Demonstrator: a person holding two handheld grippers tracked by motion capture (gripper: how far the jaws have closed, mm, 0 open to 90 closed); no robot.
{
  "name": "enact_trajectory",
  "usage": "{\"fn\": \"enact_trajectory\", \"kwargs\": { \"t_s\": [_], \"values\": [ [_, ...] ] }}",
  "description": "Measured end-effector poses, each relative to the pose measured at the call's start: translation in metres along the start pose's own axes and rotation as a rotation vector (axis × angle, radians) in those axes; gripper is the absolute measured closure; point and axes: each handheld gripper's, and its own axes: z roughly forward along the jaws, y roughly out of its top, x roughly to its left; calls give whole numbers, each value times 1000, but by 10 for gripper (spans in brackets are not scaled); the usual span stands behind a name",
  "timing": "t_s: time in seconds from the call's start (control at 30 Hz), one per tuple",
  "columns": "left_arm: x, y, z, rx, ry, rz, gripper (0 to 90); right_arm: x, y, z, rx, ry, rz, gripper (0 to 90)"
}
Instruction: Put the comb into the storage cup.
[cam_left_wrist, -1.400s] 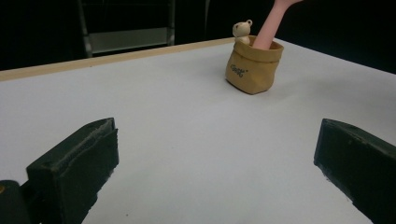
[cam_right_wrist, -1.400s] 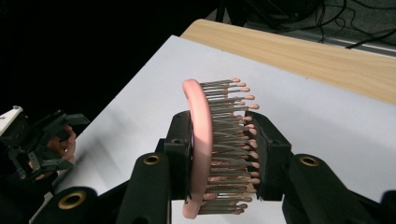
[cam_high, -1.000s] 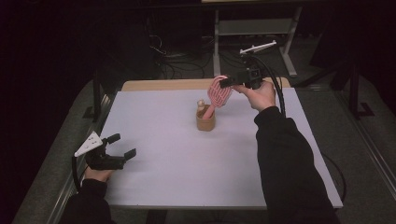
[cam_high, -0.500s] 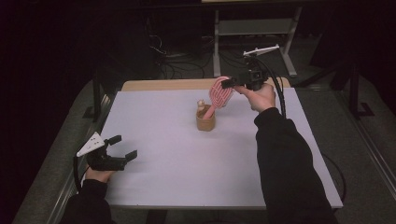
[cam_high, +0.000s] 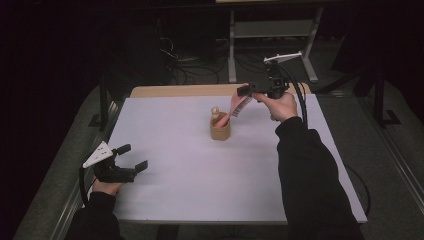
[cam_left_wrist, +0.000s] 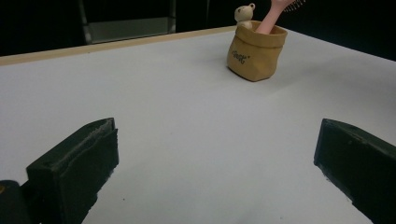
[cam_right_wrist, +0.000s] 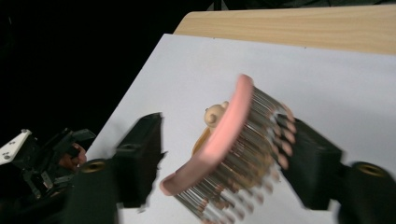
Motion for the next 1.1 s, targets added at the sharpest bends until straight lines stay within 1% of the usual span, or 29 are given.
{"fn": "enact_trajectory", "kwargs": {
  "t_s": [0.03,0.1,0.17,0.23,0.3,0.37,0.4,0.47,0.53,0.6,0.8,0.93,1.07,1.1],
  "values": [
    [0,0,0,0,-2,2,0,-1,-1,0,1,12,3,293],
    [-1,0,1,3,-6,4,0,-3,-2,1,5,20,3,250],
    [-1,0,1,4,-7,6,0,-5,-3,0,9,31,-7,223],
    [-1,0,1,5,-7,5,0,-5,-4,-1,1,38,-23,192],
    [-2,0,1,8,-4,5,0,-7,-6,-3,-3,64,-16,171],
    [-2,1,2,15,-1,3,0,-7,-8,-6,-11,57,-28,127],
    [-3,1,3,16,-4,5,0,-7,-10,-8,-13,54,-38,124],
    [-4,2,4,17,-6,9,0,-8,-12,-10,-15,52,-50,60],
    [-5,2,5,16,-11,13,0,-9,-14,-12,-18,31,-63,14],
    [-6,3,7,16,-16,14,0,-11,-16,-16,-27,36,-72,1],
    [-6,3,8,17,-16,15,0,-17,-23,-26,-51,36,-90,0],
    [-6,3,9,16,-16,13,0,-21,-30,-31,-53,34,-93,0],
    [-6,3,9,16,-19,13,0,-23,-43,-35,-86,26,-110,0],
    [-6,2,9,19,-17,11,0,-24,-47,-36,-87,29,-108,0]
  ]
}}
